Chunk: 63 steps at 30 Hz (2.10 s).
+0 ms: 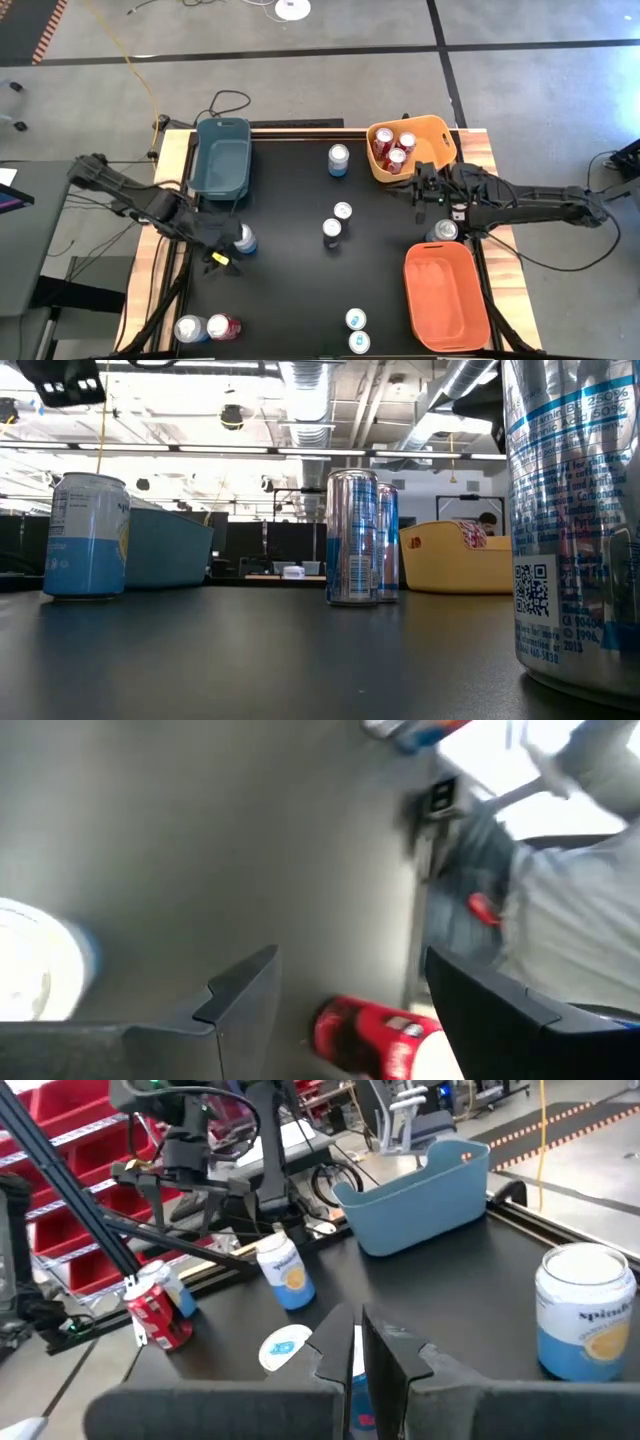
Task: Sort soda cans
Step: Put the red soda can into the yellow bin
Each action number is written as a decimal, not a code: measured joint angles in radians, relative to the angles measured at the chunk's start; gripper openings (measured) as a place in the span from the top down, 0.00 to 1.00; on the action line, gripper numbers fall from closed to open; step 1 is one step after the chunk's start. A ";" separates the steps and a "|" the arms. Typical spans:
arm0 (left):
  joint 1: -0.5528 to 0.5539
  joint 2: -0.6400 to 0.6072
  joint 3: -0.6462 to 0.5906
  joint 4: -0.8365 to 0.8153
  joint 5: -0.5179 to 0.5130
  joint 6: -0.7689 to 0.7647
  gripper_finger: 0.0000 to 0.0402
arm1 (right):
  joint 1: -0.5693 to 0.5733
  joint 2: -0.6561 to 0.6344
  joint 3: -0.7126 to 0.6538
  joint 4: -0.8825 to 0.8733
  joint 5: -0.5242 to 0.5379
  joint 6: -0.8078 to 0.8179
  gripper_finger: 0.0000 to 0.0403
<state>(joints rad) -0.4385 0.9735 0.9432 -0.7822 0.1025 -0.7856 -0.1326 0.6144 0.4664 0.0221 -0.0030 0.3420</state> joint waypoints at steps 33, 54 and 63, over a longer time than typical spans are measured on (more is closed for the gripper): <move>-0.374 0.554 0.467 -0.436 -0.139 -0.479 0.49 | 0.045 0.023 0.018 -0.075 0.146 0.184 0.89; -0.446 0.609 0.467 -0.319 0.013 -0.565 0.01 | 0.090 0.019 0.018 0.031 0.216 0.070 0.89; -0.460 0.609 0.467 -0.405 0.003 -0.612 0.00 | 0.090 0.019 0.018 0.024 0.216 0.068 0.89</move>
<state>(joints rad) -0.8982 1.5825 1.4105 -1.1874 0.1052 -1.3980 -0.0425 0.6338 0.4839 0.0456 0.2127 0.4103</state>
